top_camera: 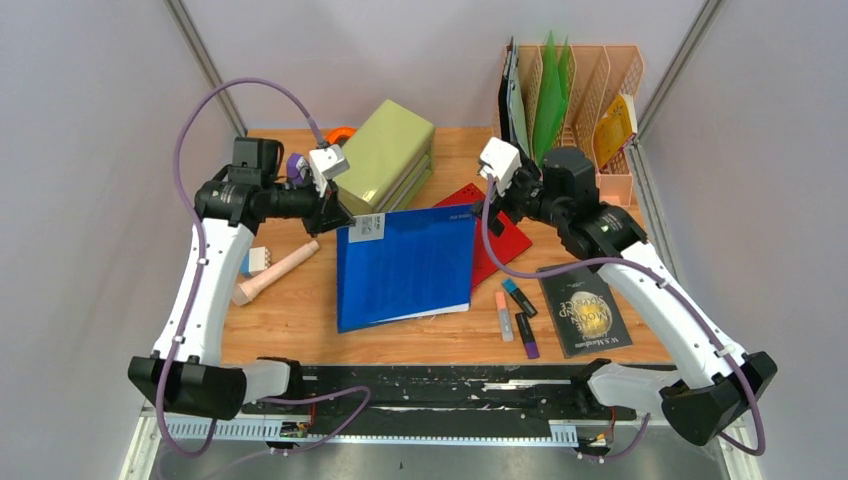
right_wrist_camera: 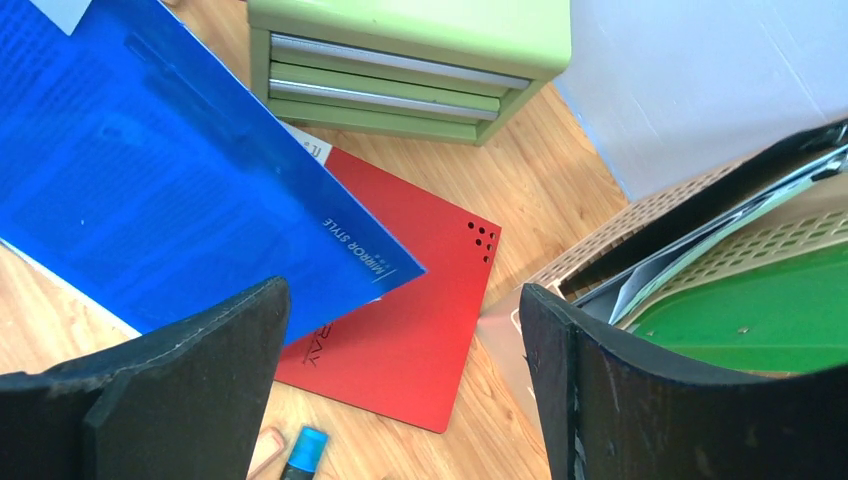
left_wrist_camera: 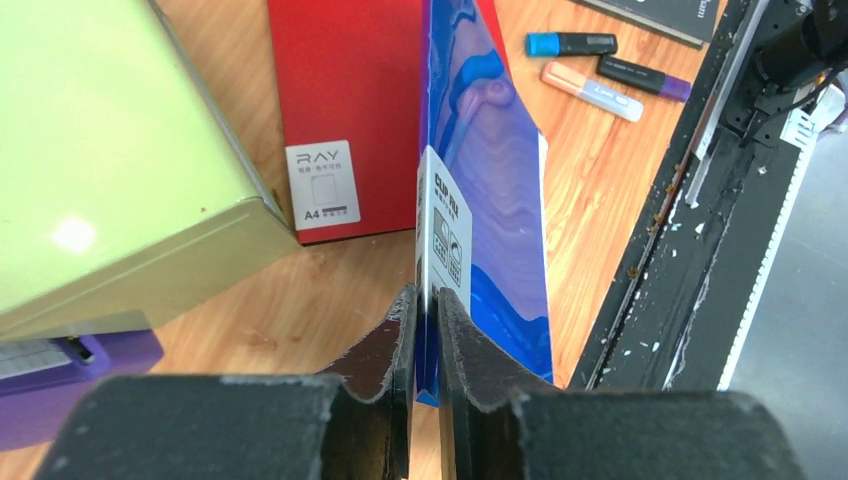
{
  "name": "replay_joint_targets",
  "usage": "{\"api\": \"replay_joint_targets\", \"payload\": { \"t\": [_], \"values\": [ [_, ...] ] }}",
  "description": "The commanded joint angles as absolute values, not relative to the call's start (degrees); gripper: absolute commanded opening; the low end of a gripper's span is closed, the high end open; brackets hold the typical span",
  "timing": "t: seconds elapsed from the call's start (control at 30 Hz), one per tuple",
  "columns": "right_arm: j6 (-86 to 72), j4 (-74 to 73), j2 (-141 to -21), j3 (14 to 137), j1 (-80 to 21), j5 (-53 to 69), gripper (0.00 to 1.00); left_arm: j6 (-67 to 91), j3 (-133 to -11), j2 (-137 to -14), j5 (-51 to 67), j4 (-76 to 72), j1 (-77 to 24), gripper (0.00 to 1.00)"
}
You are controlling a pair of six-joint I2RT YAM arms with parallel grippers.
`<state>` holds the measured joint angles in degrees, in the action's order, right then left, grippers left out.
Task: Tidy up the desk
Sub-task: Pick up the folder from the center of the board.
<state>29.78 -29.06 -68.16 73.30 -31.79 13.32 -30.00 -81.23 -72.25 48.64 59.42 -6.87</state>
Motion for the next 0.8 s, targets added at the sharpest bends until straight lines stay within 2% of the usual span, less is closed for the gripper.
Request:
{"api": "replay_joint_targets", "payload": {
  "t": [0.0,0.3,0.77],
  "values": [
    [32.63,-36.46,-68.07,78.96,-31.82,18.73,0.87,-29.77,-86.82,-69.79,49.17,63.26,-7.07,0.00],
    [35.22,-42.39,-71.48,82.76,-32.24,28.31,0.89,-29.56,-86.46,-67.81,50.23,56.70,-10.62,0.00],
    [39.77,-49.89,-80.43,87.92,-34.34,37.80,0.93,-32.10,-84.72,-64.39,51.96,57.60,-17.90,0.00]
  ]
}}
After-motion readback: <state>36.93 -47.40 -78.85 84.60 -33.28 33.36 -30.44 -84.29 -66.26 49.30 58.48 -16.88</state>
